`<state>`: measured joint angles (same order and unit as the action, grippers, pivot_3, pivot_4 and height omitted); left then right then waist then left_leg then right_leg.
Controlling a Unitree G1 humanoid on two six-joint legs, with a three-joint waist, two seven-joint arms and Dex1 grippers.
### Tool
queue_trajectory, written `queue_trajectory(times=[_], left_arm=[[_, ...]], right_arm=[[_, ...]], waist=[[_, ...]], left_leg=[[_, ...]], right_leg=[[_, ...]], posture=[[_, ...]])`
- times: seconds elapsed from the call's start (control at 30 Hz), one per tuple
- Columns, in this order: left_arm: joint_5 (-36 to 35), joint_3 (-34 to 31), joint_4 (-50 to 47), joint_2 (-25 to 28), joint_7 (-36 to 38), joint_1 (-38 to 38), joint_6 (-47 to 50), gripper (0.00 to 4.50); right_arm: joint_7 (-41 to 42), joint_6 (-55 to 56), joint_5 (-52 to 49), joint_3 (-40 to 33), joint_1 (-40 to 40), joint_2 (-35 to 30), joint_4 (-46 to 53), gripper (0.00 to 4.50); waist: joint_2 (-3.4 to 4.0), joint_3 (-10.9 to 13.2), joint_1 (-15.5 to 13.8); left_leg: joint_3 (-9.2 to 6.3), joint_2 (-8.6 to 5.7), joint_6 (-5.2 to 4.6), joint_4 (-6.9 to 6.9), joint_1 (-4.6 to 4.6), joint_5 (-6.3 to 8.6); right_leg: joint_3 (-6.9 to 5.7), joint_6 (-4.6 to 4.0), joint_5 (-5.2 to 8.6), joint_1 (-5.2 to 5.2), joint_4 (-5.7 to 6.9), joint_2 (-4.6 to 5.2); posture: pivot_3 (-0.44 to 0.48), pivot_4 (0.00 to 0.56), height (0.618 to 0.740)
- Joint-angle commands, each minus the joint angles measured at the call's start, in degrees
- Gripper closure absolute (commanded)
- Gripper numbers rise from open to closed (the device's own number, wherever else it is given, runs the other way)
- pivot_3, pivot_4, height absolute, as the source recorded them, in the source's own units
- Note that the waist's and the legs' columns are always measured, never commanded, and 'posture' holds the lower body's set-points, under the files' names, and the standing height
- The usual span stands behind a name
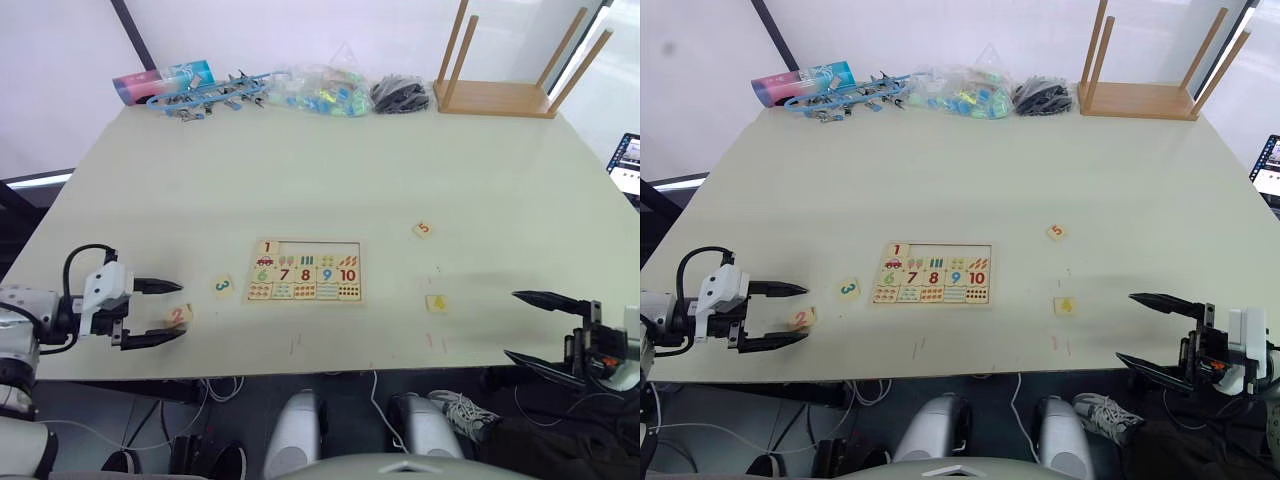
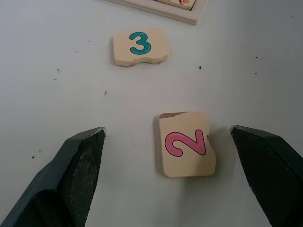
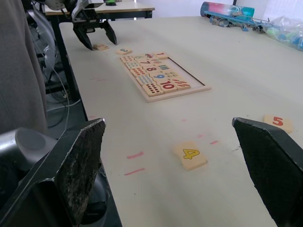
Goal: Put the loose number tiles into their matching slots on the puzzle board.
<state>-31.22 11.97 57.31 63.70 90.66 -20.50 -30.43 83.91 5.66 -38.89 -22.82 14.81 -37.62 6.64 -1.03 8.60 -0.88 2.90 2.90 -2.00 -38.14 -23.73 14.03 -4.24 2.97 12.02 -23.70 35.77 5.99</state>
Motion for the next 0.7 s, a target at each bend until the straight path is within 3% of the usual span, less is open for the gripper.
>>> queue_trajectory(times=[0.03, 0.23, 0.33, 0.43, 0.5, 0.7], left_arm=[[0.53, -1.01, 2.56, -0.68, 1.84, 1.30, -1.35, 0.03], [1.47, -2.15, 4.20, -1.48, 1.84, 2.16, -3.31, 0.03], [1.43, -1.79, 4.07, -1.38, 1.84, 2.51, -2.78, 1.27], [1.00, -1.73, 3.78, -1.44, 1.84, 2.75, -1.92, 2.84], [0.82, -1.67, 3.49, -1.48, 1.84, 2.84, -1.66, 3.49], [-0.08, -2.69, 2.36, -1.20, 1.84, 1.45, -0.99, 3.48]], right_arm=[[0.50, 0.73, -0.73, -1.27, -0.48, -1.00, 0.32, 0.00], [0.84, 0.39, -0.94, -1.73, -0.85, -1.73, 0.07, 0.00], [0.81, 0.20, -1.11, -1.80, -1.00, -2.08, 0.03, 0.00], [0.57, -0.10, -1.12, -1.64, -1.29, -2.34, 0.20, 0.00], [0.47, -0.24, -1.12, -1.54, -1.35, -2.27, 0.36, 0.00], [-0.38, -0.39, -1.18, -1.20, -0.82, -1.32, 1.27, 0.00]], waist=[[0.03, -0.02, -0.02], [0.15, -0.09, -0.02], [0.32, -0.19, -0.04], [0.41, -0.25, -0.05], [0.44, -0.28, -0.04], [0.43, -0.29, -0.04]], left_leg=[[0.00, 0.00, 0.00, 0.00, 0.00, 0.00], [0.01, -0.01, 0.00, 0.00, 0.02, 0.00], [0.04, 0.01, 0.00, 0.00, 0.05, 0.00], [0.03, 0.04, 0.00, 0.00, 0.06, 0.00], [0.04, 0.04, 0.00, 0.00, 0.05, 0.00], [0.05, 0.03, 0.00, 0.00, 0.04, 0.00]], right_leg=[[0.00, 0.00, 0.00, 0.00, 0.00, 0.00], [0.00, 0.00, 0.00, 0.00, 0.02, 0.00], [0.00, 0.00, 0.00, 0.01, 0.03, 0.00], [-0.01, 0.00, 0.00, 0.01, 0.04, -0.01], [0.00, 0.00, 0.00, 0.01, 0.04, -0.01], [0.00, 0.00, 0.00, 0.01, 0.04, 0.00]], posture=[[0.000, 0.150, 0.737], [0.000, 0.150, 0.737], [0.000, 0.150, 0.737], [0.000, 0.150, 0.737], [0.000, 0.150, 0.737], [0.000, 0.150, 0.737]])
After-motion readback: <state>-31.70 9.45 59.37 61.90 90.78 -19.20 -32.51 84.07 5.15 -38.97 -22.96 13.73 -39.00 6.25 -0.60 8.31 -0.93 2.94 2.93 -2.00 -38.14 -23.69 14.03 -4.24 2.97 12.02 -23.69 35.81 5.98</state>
